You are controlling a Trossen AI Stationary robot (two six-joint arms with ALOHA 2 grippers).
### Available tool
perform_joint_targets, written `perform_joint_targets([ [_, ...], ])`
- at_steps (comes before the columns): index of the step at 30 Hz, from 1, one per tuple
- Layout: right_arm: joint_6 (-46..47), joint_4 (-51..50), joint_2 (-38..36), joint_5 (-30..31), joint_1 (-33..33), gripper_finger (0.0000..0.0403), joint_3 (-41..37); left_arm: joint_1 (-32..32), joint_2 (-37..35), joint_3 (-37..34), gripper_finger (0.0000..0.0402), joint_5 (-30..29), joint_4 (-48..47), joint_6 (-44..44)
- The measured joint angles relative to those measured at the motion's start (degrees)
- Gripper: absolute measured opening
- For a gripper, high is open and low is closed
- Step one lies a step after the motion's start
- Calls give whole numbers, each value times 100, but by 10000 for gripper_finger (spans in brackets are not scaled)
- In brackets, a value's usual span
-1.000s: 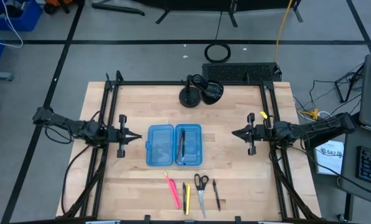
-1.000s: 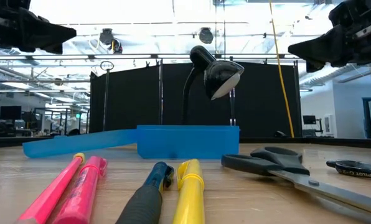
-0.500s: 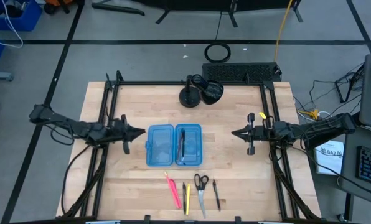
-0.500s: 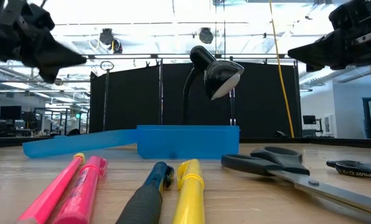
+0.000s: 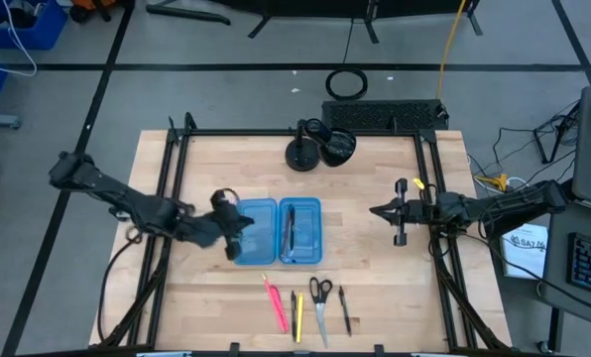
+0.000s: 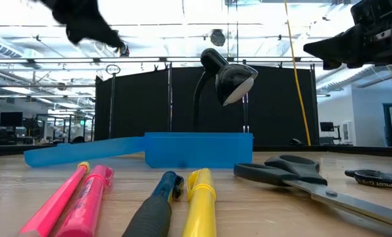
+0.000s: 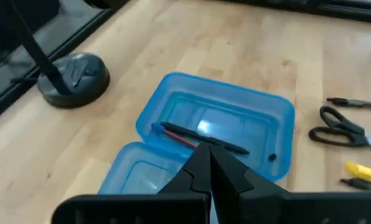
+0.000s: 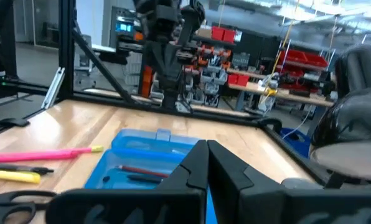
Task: Pick & place school supplies into a supply box
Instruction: Put the pink pencil into the blue supply box
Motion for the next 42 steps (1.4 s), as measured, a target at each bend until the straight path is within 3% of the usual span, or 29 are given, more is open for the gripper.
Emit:
perform_joint_targets([
  [4, -34, 112, -1, -1, 0, 0, -5, -489, 1071, 1172, 2, -351, -1202, -1619],
  [10, 166, -145, 30, -2, 0, 0, -11, -1203, 2672, 2560, 2, -263, -2088, -4395],
  [18, 297, -280, 26, -2, 0, 0, -15, -1644, 4847, 5039, 1, 669, -3595, -7298],
  [23, 128, -385, 28, -2, 0, 0, -19, -1771, 5811, 6320, 1, 1493, -4605, -9243],
  [28, -49, -385, 25, -2, 0, 0, -19, -1769, 6518, 7147, 4, 1586, -4964, -10206],
  [32, -185, -374, 24, 13, 0, 0, -20, -1612, 6930, 7435, 2, 2300, -4713, -10324],
  [37, -216, -336, 24, 310, 1, 0, -22, -1431, 7121, 7575, 5, 2298, -4975, -10181],
  [42, -299, -340, 24, 305, -1, 0, -22, -1354, 7105, 7577, 2, 2731, -5487, -10025],
])
